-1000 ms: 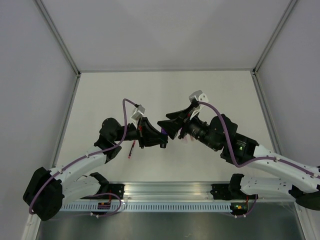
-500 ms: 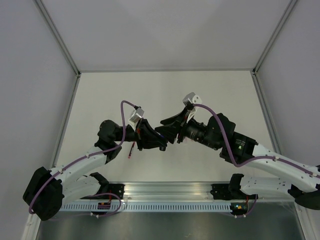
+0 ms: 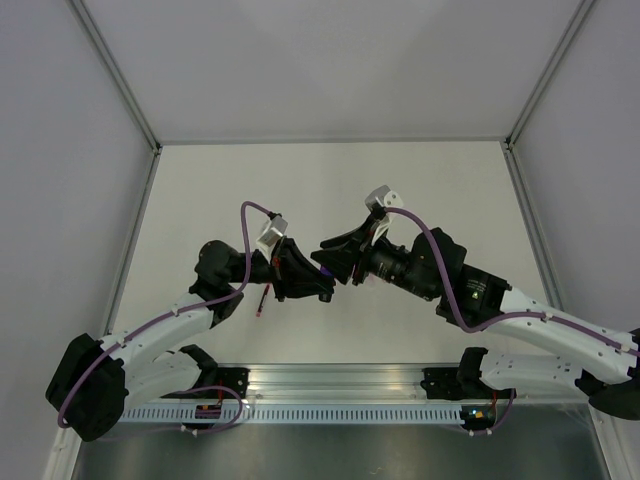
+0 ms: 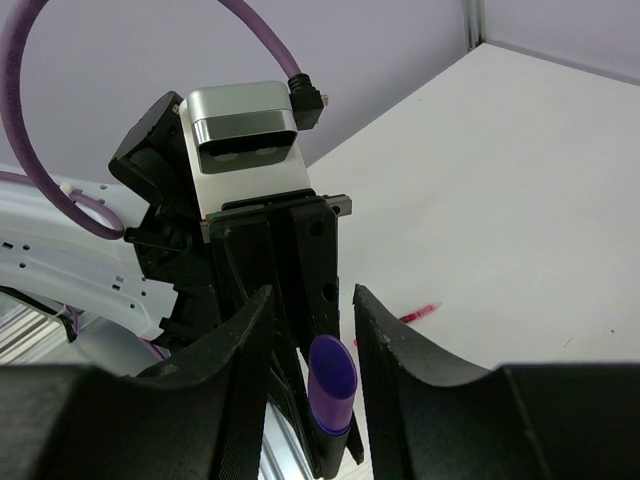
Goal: Insert the pens into the pen caps
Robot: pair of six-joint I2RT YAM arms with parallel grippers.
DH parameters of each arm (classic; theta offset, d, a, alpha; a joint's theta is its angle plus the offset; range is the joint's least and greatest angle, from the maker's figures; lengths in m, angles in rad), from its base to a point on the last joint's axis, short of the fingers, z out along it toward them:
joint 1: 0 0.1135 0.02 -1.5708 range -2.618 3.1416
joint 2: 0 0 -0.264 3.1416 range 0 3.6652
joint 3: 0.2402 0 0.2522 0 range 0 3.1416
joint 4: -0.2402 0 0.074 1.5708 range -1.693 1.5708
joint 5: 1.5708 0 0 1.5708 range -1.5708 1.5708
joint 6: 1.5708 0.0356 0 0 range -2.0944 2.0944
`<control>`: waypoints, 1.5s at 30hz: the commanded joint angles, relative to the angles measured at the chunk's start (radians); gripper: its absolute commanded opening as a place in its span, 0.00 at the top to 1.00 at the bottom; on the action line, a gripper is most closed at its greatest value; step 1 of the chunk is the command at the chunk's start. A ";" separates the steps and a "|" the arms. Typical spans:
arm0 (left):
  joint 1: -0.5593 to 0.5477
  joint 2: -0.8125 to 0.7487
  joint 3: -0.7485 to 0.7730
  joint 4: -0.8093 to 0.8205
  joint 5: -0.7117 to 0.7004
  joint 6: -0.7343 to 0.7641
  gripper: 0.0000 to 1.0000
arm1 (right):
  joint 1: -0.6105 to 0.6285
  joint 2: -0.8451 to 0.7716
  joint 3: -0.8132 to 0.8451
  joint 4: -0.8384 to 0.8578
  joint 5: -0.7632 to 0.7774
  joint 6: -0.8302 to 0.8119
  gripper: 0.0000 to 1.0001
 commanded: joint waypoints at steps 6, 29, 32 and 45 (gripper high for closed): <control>-0.007 -0.004 -0.006 0.065 0.032 -0.011 0.98 | -0.002 0.000 -0.028 0.074 -0.009 0.029 0.66; -0.006 -0.031 -0.019 -0.013 -0.221 0.007 0.98 | -0.004 0.054 -0.216 0.060 -0.095 0.162 1.00; -0.006 -0.035 -0.003 -0.056 -0.244 0.036 0.98 | -0.004 0.058 -0.245 0.068 -0.104 0.185 1.00; -0.006 -0.048 -0.041 0.108 -0.187 0.049 0.98 | -0.005 0.048 -0.292 0.072 -0.087 0.205 1.00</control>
